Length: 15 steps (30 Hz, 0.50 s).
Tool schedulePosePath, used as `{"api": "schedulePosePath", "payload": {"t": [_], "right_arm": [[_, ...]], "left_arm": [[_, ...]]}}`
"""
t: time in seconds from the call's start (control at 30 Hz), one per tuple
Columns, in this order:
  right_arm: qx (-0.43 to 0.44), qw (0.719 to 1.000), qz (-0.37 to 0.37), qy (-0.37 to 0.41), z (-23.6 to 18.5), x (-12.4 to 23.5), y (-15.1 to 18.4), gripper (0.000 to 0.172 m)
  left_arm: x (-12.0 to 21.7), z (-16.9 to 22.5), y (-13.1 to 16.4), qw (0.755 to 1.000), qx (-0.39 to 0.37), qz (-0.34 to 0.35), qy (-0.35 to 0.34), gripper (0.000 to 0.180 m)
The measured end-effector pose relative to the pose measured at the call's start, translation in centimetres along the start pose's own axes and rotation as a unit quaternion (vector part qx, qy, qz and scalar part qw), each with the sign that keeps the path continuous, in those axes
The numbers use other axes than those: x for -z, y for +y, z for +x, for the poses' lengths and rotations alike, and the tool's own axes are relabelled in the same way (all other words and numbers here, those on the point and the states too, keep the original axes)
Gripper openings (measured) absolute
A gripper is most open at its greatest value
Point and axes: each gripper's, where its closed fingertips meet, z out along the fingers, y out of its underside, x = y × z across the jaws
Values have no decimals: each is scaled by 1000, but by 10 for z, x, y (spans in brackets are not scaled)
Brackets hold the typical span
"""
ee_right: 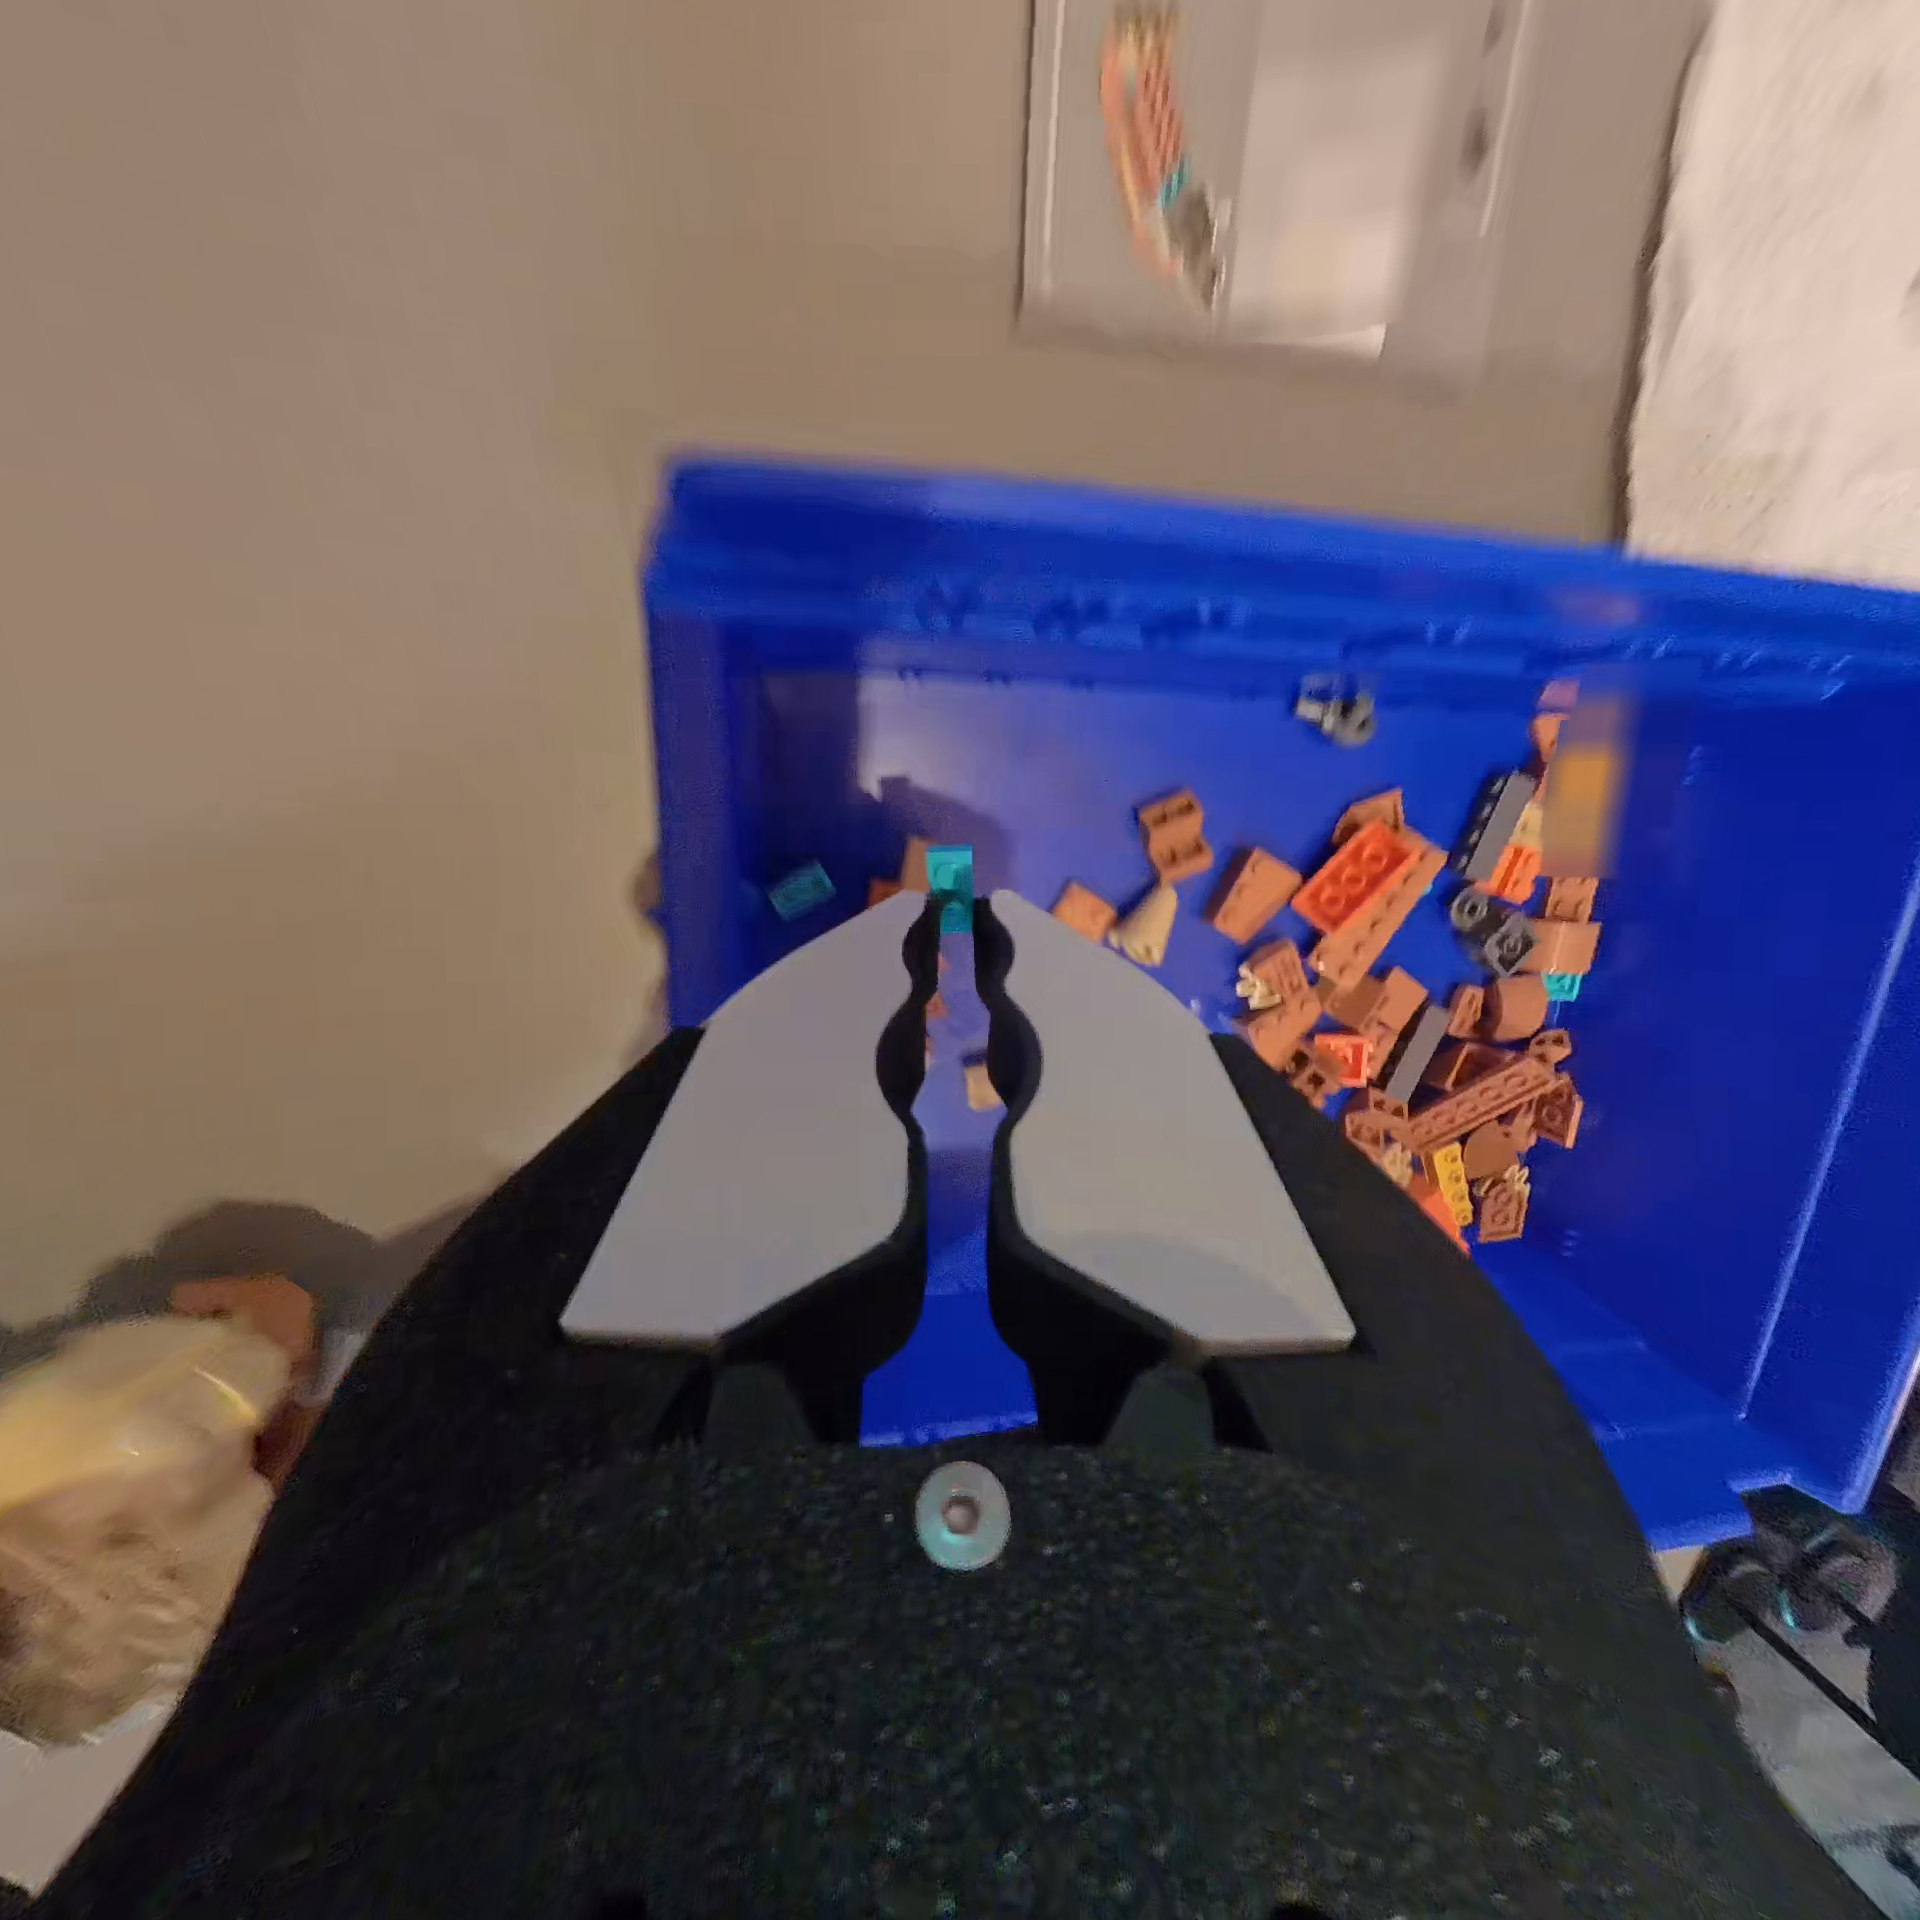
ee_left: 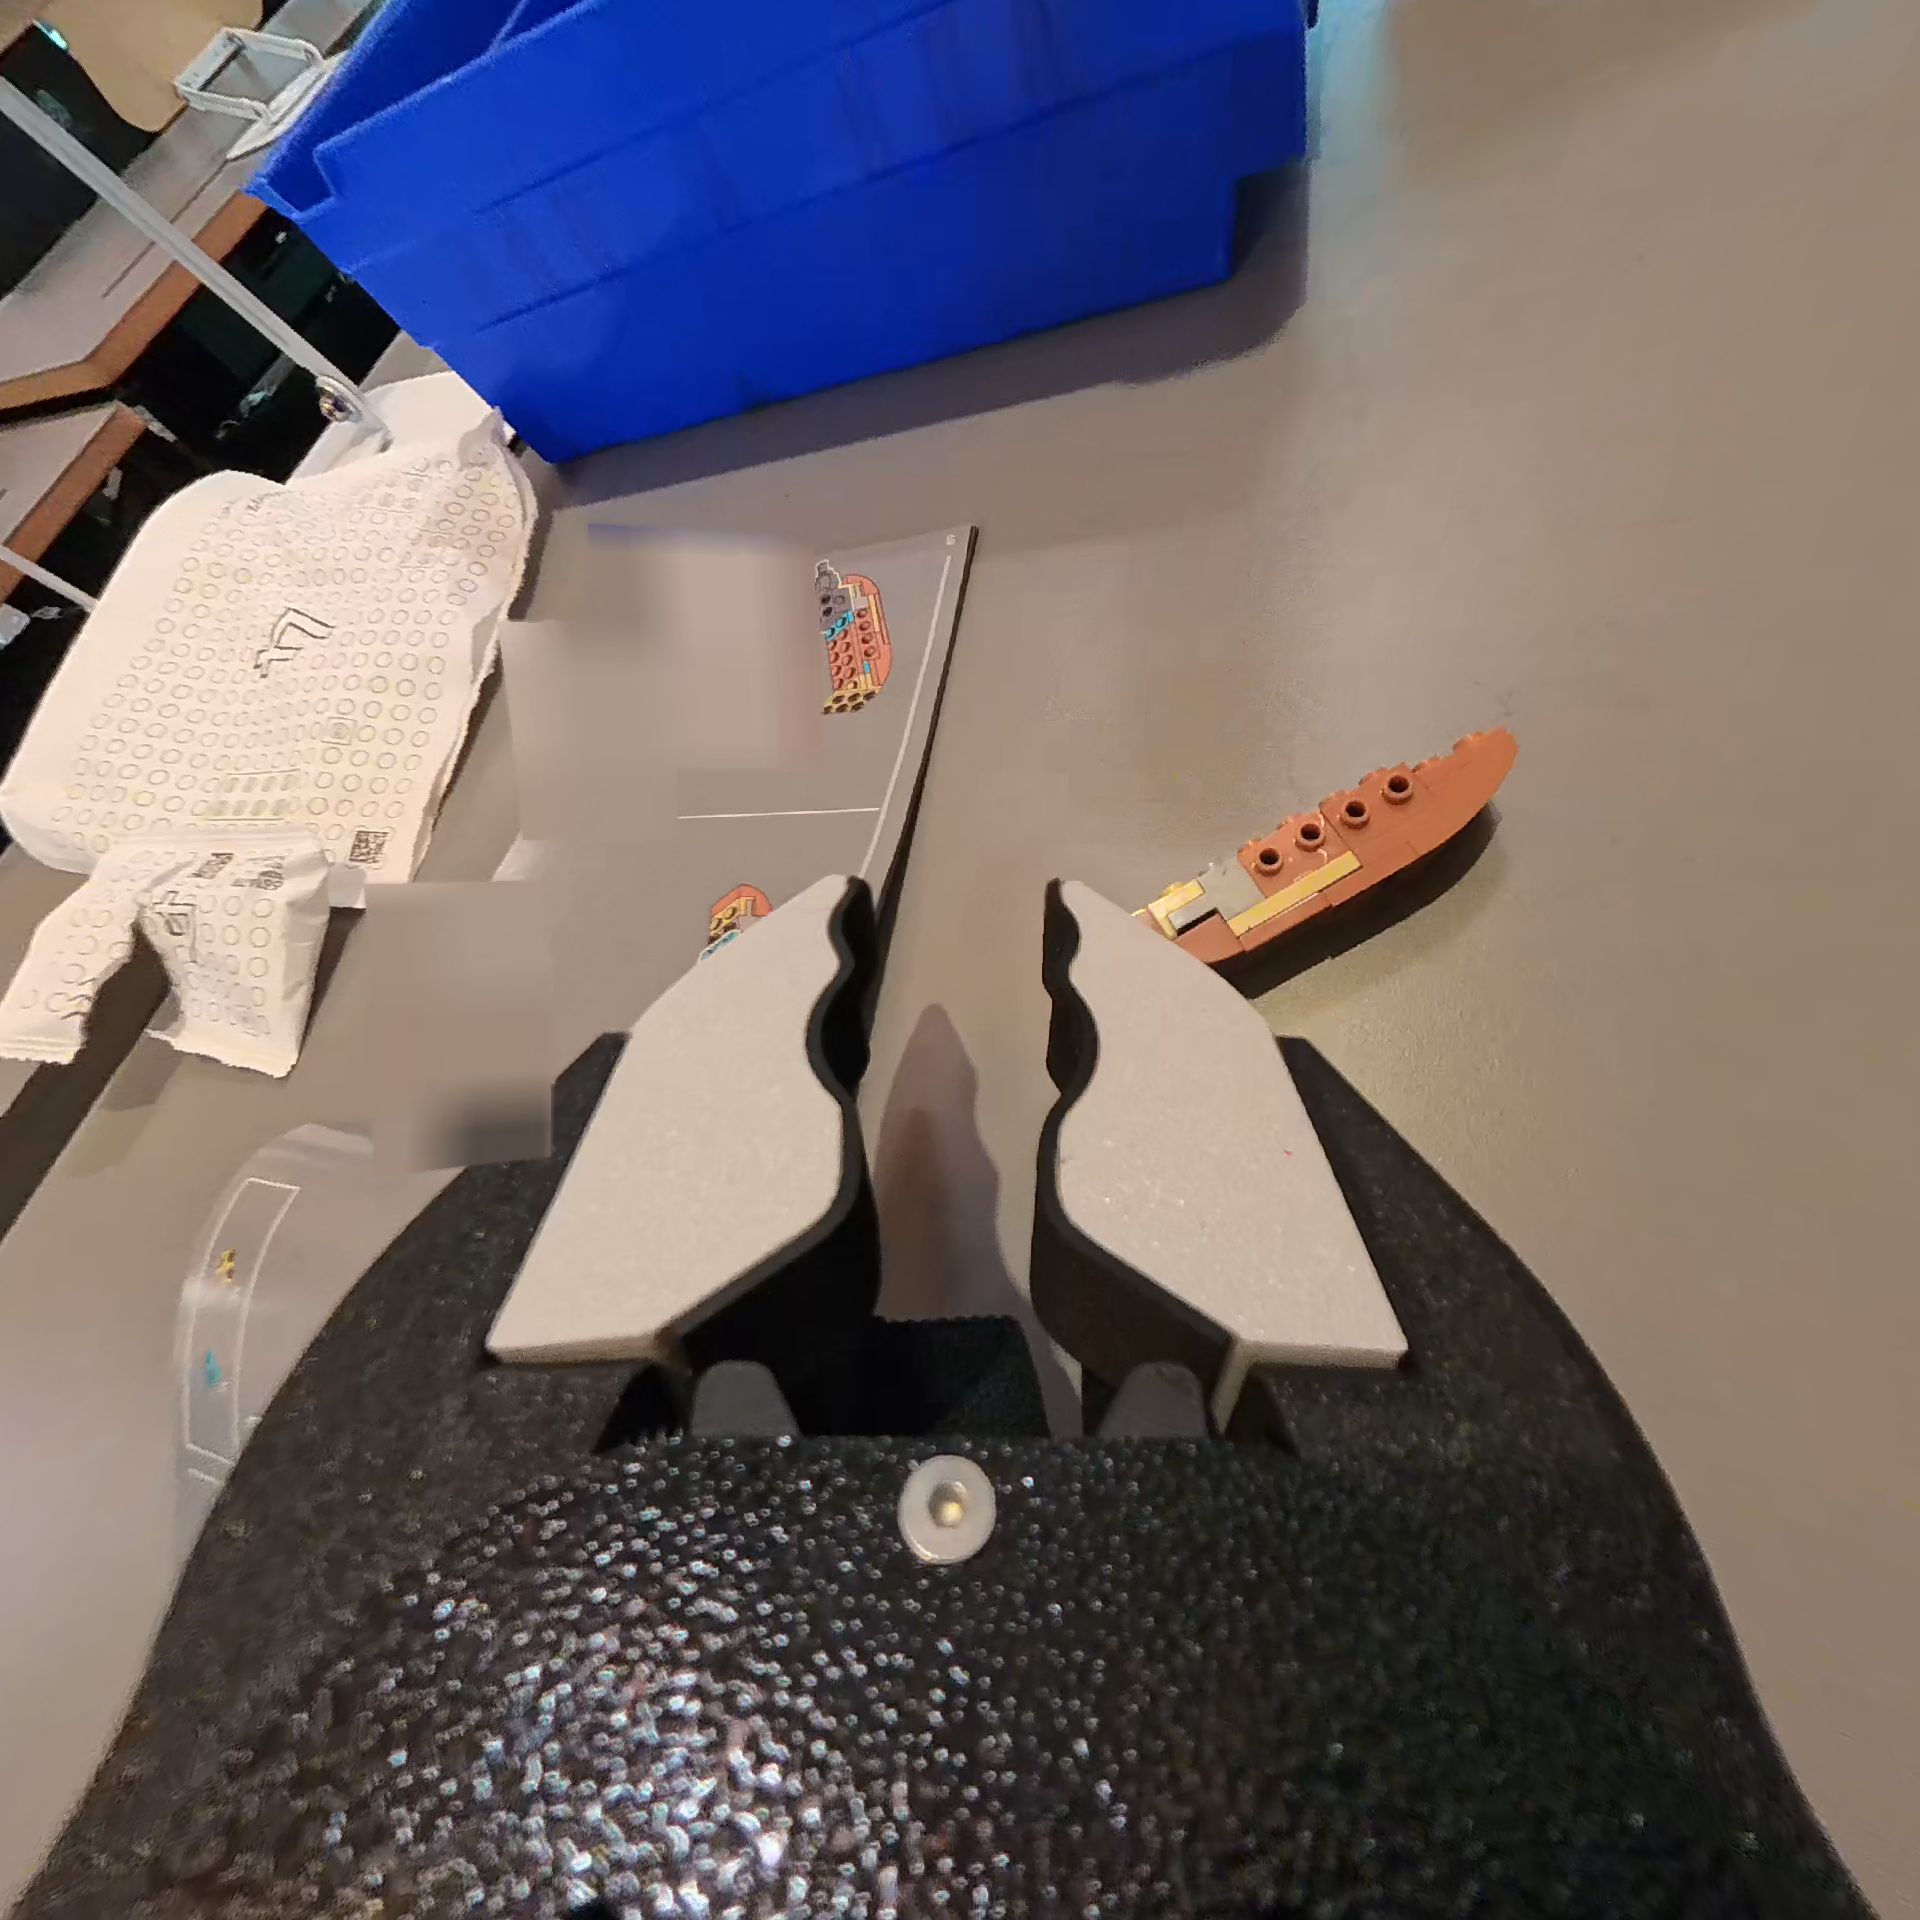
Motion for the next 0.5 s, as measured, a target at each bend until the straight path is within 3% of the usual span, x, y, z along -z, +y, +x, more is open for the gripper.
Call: {"api": "schedulePosePath", "payload": {"t": [0.2, 0.33, 0.5], "right_arm": [[-12, 997, 75, 20, -63, 7, -72, 6], [-26, 994, 102, 36, -97, -9, -113, 6], [-68, 989, 118, 59, -108, -40, -142, 6]], "left_arm": [[3, 1, -2, 1000, 5, 8, -6, 29], [9, 8, -11, 999, 4, 38, 4, 28], [18, 27, -21, 997, -16, 74, 32, 25]]}}
